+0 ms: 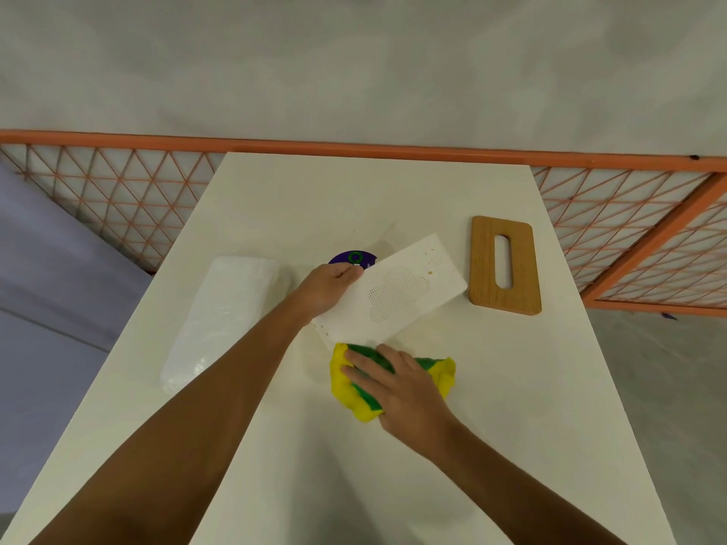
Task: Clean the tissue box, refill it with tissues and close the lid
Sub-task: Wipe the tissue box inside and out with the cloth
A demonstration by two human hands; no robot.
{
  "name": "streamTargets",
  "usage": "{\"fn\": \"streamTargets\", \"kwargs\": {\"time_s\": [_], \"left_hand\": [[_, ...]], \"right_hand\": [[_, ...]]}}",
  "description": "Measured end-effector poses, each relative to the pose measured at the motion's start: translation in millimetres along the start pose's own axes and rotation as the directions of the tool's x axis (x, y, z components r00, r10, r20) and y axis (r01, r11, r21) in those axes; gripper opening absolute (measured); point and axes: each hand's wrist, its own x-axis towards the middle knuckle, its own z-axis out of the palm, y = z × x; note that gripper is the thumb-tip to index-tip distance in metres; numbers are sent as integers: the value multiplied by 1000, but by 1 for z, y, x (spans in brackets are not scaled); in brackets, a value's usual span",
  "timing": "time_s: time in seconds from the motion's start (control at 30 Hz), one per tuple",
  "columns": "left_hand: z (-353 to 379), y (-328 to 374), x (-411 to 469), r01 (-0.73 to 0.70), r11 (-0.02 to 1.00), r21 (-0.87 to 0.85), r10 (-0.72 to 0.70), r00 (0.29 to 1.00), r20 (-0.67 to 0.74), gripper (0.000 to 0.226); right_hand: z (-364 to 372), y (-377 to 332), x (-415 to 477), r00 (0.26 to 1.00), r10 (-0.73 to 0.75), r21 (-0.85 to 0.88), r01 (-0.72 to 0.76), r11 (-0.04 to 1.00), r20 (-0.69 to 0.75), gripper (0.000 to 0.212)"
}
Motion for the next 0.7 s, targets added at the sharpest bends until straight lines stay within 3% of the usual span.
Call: {"fn": "streamTargets", "kwargs": {"time_s": [0.07, 0.13, 0.2, 0.27, 0.33, 0.47, 0.53, 0.63, 0.7], "left_hand": [[-1, 0, 0, -2, 1000, 13, 2, 1000, -1, 39], [0, -2, 1, -11, 1000, 1, 11, 1000, -7, 38], [2, -3, 0, -21, 999, -34, 20, 1000, -19, 36], [6, -4, 0, -41, 997, -71, 38, 998, -47, 34], [10, -3, -1, -75, 996, -41, 72, 995, -67, 32], [13, 1, -5, -139, 988, 71, 143, 988, -60, 33], [14, 2, -7, -144, 987, 64, 148, 987, -59, 31], [15, 3, -7, -135, 990, 26, 137, 989, -53, 30], [15, 2, -7, -136, 991, 15, 137, 989, -55, 28]], "right_hand": [[-2, 13, -3, 996, 80, 36, -79, 996, -40, 84], [-2, 32, -6, 974, 201, 67, -195, 979, -107, 66], [-4, 48, -3, 923, 361, 100, -350, 932, -132, 49], [-6, 52, 6, 866, 481, 121, -467, 876, -137, 46], [-6, 43, 17, 872, 469, 68, -465, 883, -142, 43], [-13, 44, 34, 945, 301, -23, -306, 952, -130, 47], [-16, 64, 43, 910, 378, -7, -385, 923, -172, 46], [-19, 81, 53, 785, 585, 47, -589, 807, -204, 40], [-16, 74, 57, 794, 568, -15, -584, 811, -214, 42]]}}
